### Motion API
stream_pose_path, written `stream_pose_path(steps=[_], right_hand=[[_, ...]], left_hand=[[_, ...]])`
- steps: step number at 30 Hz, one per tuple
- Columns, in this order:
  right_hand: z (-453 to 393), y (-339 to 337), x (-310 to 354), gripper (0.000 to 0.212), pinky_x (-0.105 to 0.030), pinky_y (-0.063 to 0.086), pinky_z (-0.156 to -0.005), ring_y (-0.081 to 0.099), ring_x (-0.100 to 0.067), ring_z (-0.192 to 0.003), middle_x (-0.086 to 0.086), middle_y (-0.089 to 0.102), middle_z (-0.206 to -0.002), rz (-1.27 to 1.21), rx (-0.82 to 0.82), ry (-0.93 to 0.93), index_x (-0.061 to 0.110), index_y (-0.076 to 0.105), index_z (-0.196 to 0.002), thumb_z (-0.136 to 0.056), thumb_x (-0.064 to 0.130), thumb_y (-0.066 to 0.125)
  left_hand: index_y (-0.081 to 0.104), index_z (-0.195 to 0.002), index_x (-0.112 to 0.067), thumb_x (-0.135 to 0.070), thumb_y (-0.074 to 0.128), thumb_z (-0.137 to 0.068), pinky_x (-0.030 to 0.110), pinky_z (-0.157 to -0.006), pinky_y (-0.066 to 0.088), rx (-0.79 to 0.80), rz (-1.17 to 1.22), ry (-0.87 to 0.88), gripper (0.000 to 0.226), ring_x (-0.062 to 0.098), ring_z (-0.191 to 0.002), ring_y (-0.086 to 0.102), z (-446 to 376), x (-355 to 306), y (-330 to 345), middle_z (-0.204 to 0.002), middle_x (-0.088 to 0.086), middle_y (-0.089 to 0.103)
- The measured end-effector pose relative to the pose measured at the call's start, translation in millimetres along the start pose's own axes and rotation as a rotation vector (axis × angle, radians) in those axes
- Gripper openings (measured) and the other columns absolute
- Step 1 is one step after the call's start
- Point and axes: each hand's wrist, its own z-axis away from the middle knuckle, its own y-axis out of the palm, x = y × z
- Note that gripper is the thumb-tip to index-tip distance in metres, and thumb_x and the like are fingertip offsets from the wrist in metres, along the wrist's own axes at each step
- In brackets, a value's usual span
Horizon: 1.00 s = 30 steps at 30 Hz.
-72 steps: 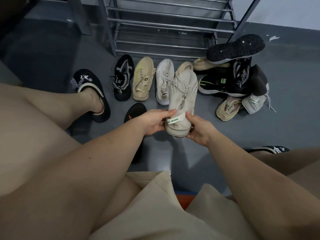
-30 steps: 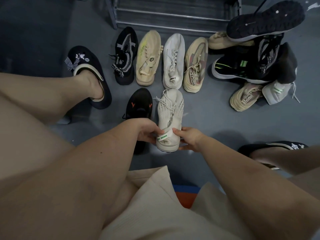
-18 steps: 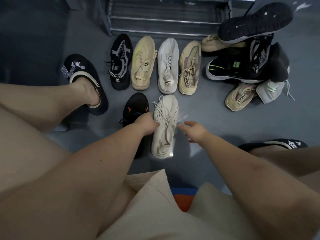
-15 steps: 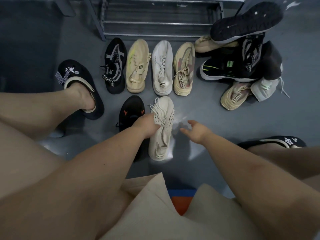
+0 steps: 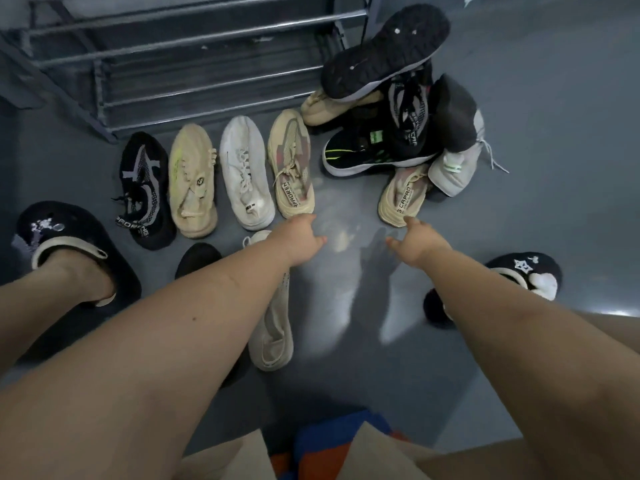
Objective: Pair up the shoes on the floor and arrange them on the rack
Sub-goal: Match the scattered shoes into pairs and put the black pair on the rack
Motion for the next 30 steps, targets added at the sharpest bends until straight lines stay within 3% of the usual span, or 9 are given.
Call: stream_pose_path(steps=[5, 15, 21, 30], right_hand=[[-30, -24, -20, 0.072, -0.042, 0.030, -0.110, 0.031, -0.032, -0.139, -0.016, 0.025, -0.152, -0.062, -0.031, 0.024, 0.011, 0.014, -0.151, -0.094, 0.039, 0.049], [-88, -52, -27, 0.066, -0.047, 0.039, -0.102, 0.040, -0.038, -0.129, -0.018, 0.032, -0.144, -0.139, -0.071, 0.037, 0.015, 0.024, -0.146, -0.092, 0.041, 0.052], [-96, -52, -19, 0.057, -0.044, 0.045, -0.090, 0.042, -0.034, -0.127, -0.014, 0.038, -0.139, -0.012, -0.240, 0.018, 0.009, 0.037, -0.135, -0.093, 0.045, 0.048], [-108, -106, 0, 0.050, -0.041, 0.040, -0.091, 0.039, -0.031, -0.124, -0.012, 0.041, -0.134, 0.180, -0.540, -0.239, 0.010, 0.040, -0.133, -0.094, 0.041, 0.047]], left_hand=[[0.027, -0.149, -0.015, -0.034, 0.050, -0.095, 0.030, -0.111, 0.026, 0.018, -0.078, 0.052, 0.061, 0.024, -0.140, 0.032, -33, -33, 3, -0.153, 0.008, 0.031], [0.022, -0.150, -0.015, -0.034, 0.046, -0.097, 0.032, -0.114, 0.019, 0.021, -0.311, 0.213, 0.061, 0.022, -0.144, 0.020, -101, -96, -12, -0.158, 0.005, 0.020], [0.018, -0.150, -0.015, -0.035, 0.044, -0.097, 0.034, -0.117, 0.014, 0.024, -0.464, 0.282, 0.062, 0.024, -0.146, 0.014, -130, -110, -19, -0.159, 0.006, 0.013], [0.032, -0.143, -0.016, -0.037, 0.046, -0.095, 0.041, -0.105, 0.033, -0.244, -0.549, 0.363, 0.055, 0.029, -0.130, 0.036, -151, -135, -44, -0.141, 0.010, 0.041]])
